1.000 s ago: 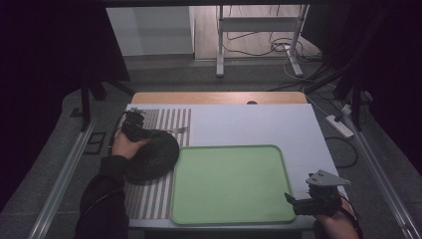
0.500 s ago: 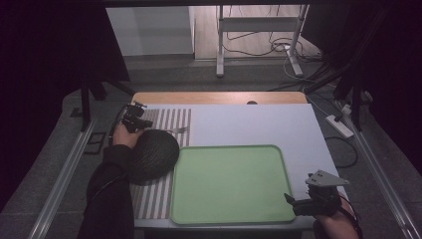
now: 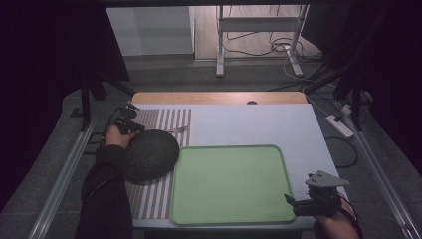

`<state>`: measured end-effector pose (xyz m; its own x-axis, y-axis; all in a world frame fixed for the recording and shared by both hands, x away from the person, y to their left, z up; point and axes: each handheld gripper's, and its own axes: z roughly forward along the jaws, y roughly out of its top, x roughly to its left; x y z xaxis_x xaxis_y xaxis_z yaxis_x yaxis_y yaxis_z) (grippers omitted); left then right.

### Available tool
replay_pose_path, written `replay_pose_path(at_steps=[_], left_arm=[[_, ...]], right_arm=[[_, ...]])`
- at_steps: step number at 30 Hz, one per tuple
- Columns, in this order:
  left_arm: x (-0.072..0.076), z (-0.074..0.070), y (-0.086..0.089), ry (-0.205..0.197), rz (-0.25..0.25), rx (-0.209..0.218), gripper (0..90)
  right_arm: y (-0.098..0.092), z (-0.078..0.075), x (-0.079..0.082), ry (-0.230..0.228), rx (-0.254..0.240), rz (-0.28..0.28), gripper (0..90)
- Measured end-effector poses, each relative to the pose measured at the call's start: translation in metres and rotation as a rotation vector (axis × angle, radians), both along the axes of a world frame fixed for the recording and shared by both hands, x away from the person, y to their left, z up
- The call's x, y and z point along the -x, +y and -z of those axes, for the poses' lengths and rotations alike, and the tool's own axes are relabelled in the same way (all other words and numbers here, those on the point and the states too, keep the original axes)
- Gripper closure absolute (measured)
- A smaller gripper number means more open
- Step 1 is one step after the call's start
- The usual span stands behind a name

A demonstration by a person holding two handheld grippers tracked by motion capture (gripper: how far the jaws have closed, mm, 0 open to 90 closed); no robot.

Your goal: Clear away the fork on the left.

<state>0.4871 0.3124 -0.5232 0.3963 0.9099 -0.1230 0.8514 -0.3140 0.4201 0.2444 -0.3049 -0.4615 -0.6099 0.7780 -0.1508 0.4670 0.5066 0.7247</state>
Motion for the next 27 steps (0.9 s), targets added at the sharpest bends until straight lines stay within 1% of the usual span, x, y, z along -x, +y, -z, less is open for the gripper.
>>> replay_pose_path(at_steps=[1,2,3,6,7,9,10,11,12,13,14,15,16,17,18,19,20,21,22,23,24,25,26,27], left_arm=[[0.002,-0.001,0.001,0.015,0.013,-0.012,89.1],[0.002,-0.001,0.001,0.015,0.013,-0.012,89.1],[0.004,-0.002,0.002,0.03,0.023,-0.016,89.1],[0.004,-0.002,0.003,0.038,0.021,-0.023,89.2],[0.005,-0.002,0.005,0.04,0.018,-0.007,89.2],[0.004,-0.002,0.007,0.039,0.019,0.006,89.1],[0.004,-0.002,0.008,0.035,0.013,0.007,89.0],[0.004,-0.003,0.009,0.02,-0.002,0.008,87.9],[0.004,-0.004,0.011,0.004,-0.025,0.02,82.3],[0.005,-0.007,0.013,-0.012,-0.039,0.043,81.5],[0.005,-0.007,0.013,-0.012,-0.039,0.043,79.3],[0.005,-0.013,0.016,-0.056,-0.063,0.089,73.9],[0.006,-0.016,0.016,-0.073,-0.067,0.11,68.4],[0.006,-0.016,0.016,-0.073,-0.067,0.11,62.3],[0.005,-0.019,0.015,-0.084,-0.062,0.128,62.3],[0.005,-0.02,0.012,-0.098,-0.052,0.141,56.3],[0.004,-0.021,0.009,-0.105,-0.043,0.14,43.9],[0.002,-0.021,0.0,-0.11,-0.023,0.123,39.1],[0.002,-0.021,0.0,-0.11,-0.023,0.123,34.7],[-0.002,-0.021,-0.011,-0.103,-0.003,0.116,29.5],[-0.002,-0.021,-0.011,-0.103,-0.003,0.116,24.7],[-0.005,-0.02,-0.022,-0.096,0.027,0.107,18.3],[-0.007,-0.02,-0.027,-0.092,0.037,0.097,14.7],[-0.008,-0.019,-0.033,-0.091,0.041,0.083,8.3]], right_arm=[[0.0,0.0,0.0,-0.001,0.006,-0.001,0.0],[0.0,0.0,0.0,-0.001,0.006,-0.001,0.0],[0.001,0.0,0.0,-0.001,0.006,-0.003,0.0],[0.001,0.0,0.0,0.0,0.007,-0.004,0.0],[0.001,0.0,0.0,0.0,0.007,-0.004,0.0],[0.001,0.0,0.0,0.0,0.007,-0.004,0.0],[0.001,0.0,0.0,-0.001,0.007,-0.004,0.0],[0.001,0.0,0.0,0.0,0.007,-0.005,0.0],[0.001,0.0,0.0,0.0,0.008,-0.006,0.0],[0.001,0.0,0.0,0.0,0.009,-0.006,0.0],[0.001,0.0,0.0,0.0,0.009,-0.007,0.0],[0.001,0.0,0.0,0.0,0.009,-0.008,0.0],[0.001,0.0,0.0,0.0,0.009,-0.008,0.0],[0.001,0.0,0.0,0.0,0.01,-0.009,0.0],[0.001,0.0,0.0,0.0,0.01,-0.009,0.0],[0.001,0.0,0.0,0.0,0.011,-0.01,0.0],[0.001,0.0,0.0,-0.001,0.012,-0.01,0.0],[0.001,0.0,0.0,-0.001,0.012,-0.01,0.0],[0.001,0.0,0.0,-0.001,0.013,-0.01,0.0],[0.001,0.0,0.0,-0.001,0.014,-0.01,0.0],[0.001,0.0,0.0,-0.001,0.014,-0.01,0.0],[0.001,0.0,0.0,-0.001,0.014,-0.011,0.0],[0.001,0.0,0.0,-0.001,0.014,-0.011,0.0],[0.001,0.0,0.0,-0.001,0.014,-0.011,0.0]])
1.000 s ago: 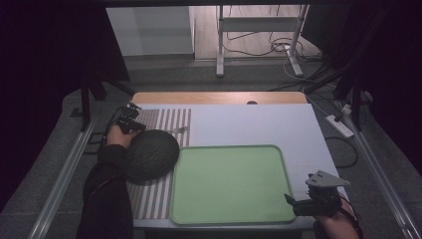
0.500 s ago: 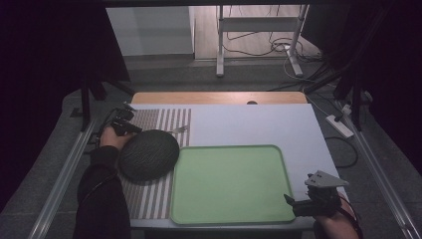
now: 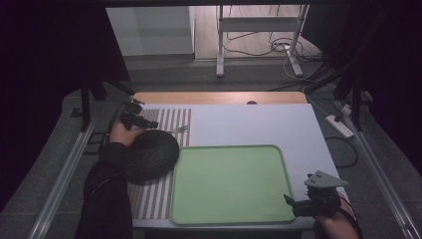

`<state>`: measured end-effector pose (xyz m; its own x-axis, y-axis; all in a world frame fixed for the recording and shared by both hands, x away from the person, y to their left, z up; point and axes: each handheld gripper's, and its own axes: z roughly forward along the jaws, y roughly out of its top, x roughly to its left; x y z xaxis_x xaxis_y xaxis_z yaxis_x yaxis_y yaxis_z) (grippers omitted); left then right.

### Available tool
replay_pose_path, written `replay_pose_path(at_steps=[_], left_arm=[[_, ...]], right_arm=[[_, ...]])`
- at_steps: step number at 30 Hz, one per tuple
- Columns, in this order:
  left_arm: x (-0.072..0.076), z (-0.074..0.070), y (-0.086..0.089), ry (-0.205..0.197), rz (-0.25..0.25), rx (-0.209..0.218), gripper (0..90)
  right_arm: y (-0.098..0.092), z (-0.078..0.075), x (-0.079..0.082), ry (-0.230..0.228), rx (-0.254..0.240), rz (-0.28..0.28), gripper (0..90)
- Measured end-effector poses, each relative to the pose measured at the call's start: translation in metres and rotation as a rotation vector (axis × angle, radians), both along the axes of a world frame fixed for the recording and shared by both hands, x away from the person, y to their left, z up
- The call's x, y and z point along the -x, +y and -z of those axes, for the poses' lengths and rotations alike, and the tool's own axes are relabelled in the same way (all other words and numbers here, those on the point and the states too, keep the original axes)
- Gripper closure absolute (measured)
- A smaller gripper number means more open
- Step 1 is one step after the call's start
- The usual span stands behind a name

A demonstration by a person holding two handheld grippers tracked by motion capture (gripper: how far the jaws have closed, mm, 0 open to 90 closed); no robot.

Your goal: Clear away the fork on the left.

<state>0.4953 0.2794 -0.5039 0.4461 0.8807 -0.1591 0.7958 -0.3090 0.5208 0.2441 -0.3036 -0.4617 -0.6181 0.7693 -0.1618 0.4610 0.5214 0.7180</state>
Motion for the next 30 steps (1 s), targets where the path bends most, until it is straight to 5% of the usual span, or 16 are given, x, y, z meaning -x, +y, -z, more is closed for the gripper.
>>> replay_pose_path(at_steps=[2,9,16,25,30], left_arm=[[-0.002,0.0,-0.011,-0.002,0.015,-0.032,0.3],[-0.01,0.005,-0.043,0.03,0.08,-0.05,0.0],[-0.019,0.021,-0.079,0.086,0.161,-0.182,0.0],[-0.023,0.025,-0.064,0.084,0.125,-0.174,0.4],[-0.02,0.021,-0.049,0.048,0.102,-0.139,18.8]], right_arm=[[0.0,0.0,0.0,0.0,0.001,-0.002,0.0],[0.001,0.001,0.0,0.002,0.009,-0.005,0.0],[0.001,0.001,0.0,0.004,0.008,-0.005,0.0],[0.0,0.001,0.0,0.008,0.011,-0.004,0.0],[0.0,0.001,0.0,0.008,0.01,-0.003,0.0]])
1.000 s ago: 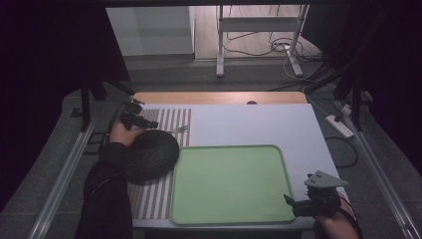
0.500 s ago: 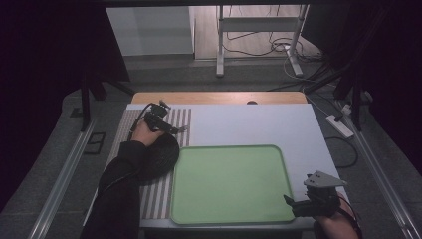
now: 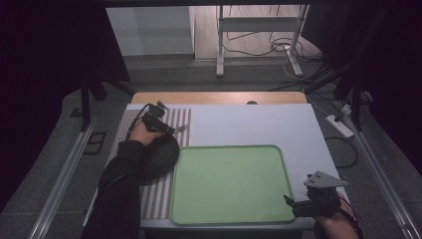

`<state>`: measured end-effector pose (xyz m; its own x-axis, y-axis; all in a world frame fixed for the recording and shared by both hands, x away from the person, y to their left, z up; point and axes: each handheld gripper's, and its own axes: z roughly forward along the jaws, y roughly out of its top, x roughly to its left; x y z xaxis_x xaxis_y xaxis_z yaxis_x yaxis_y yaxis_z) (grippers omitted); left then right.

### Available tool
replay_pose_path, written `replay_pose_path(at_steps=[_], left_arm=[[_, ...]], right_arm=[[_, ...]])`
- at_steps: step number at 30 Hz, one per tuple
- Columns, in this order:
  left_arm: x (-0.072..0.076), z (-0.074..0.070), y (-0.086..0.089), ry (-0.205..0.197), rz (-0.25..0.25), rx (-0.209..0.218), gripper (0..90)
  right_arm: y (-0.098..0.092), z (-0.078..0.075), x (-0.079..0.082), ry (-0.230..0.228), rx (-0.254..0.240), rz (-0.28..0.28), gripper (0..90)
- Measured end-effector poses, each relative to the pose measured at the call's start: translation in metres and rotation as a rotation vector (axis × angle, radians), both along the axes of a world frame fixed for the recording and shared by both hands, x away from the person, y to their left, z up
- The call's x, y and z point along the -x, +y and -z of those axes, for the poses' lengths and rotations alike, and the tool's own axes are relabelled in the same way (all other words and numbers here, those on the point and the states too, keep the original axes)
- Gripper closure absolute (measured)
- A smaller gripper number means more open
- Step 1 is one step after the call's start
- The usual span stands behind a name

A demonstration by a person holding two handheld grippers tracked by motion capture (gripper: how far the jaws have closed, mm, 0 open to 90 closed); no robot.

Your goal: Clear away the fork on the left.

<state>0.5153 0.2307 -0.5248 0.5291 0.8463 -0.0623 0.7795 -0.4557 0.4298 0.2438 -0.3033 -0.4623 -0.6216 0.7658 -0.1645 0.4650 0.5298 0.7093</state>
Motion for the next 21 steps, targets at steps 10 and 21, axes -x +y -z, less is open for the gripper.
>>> replay_pose_path(at_steps=[10,21], left_arm=[[0.004,-0.001,0.014,-0.057,-0.026,0.014,56.7],[0.006,-0.002,0.018,-0.06,0.049,0.006,85.8]], right_arm=[[0.0,0.0,0.0,0.0,0.002,0.001,0.0],[0.0,0.0,0.001,-0.001,0.004,-0.001,0.0]])
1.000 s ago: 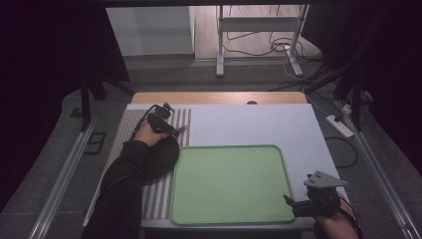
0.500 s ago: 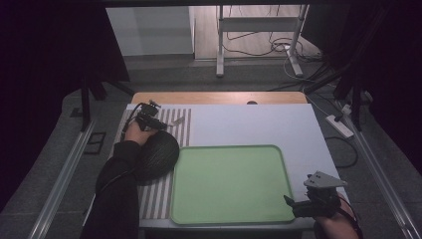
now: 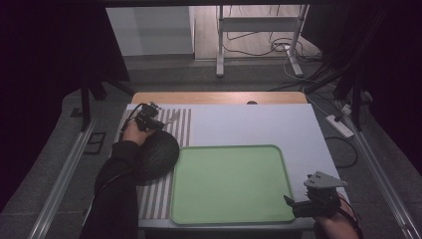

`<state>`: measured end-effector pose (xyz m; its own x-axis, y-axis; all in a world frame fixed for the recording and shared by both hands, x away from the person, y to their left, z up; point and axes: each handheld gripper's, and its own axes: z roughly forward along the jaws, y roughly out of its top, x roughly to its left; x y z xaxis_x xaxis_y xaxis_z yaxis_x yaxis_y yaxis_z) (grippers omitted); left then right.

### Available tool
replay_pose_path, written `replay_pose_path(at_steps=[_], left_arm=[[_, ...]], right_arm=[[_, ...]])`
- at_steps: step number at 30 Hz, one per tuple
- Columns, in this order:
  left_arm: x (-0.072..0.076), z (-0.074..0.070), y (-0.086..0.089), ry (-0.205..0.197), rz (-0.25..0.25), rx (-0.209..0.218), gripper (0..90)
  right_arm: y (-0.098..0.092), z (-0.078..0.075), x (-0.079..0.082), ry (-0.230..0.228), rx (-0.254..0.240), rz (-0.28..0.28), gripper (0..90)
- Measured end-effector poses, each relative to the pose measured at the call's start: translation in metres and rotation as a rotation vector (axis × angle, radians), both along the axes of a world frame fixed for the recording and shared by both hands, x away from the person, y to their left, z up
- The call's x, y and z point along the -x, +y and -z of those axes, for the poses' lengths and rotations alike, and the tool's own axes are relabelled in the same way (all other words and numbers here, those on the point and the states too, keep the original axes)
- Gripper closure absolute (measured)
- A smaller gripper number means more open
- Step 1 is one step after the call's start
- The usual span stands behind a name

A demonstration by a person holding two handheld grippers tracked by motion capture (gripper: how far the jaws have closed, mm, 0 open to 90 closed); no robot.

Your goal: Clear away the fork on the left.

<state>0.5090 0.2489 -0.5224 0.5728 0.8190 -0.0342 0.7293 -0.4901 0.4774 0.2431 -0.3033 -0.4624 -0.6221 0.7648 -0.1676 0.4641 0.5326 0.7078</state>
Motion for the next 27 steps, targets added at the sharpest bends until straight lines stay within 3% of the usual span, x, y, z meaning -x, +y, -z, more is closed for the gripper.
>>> replay_pose_path(at_steps=[4,6,10,21,27], left_arm=[[0.001,0.0,0.017,0.02,0.0,0.013,85.9],[0.0,-0.001,0.027,0.054,-0.01,0.045,86.0],[0.003,-0.004,0.044,0.068,-0.041,0.055,86.0],[0.019,-0.014,0.085,0.068,-0.12,0.047,86.0],[0.026,-0.023,0.093,0.07,-0.13,0.043,86.1]], right_arm=[[0.0,0.0,0.0,-0.002,-0.001,-0.001,0.0],[0.0,0.0,0.0,-0.002,-0.001,-0.001,0.0],[0.0,0.0,0.0,-0.002,0.0,-0.002,0.0],[0.0,0.0,0.0,-0.004,-0.002,-0.003,0.0],[0.001,0.0,0.0,-0.004,0.0,-0.002,0.0]])
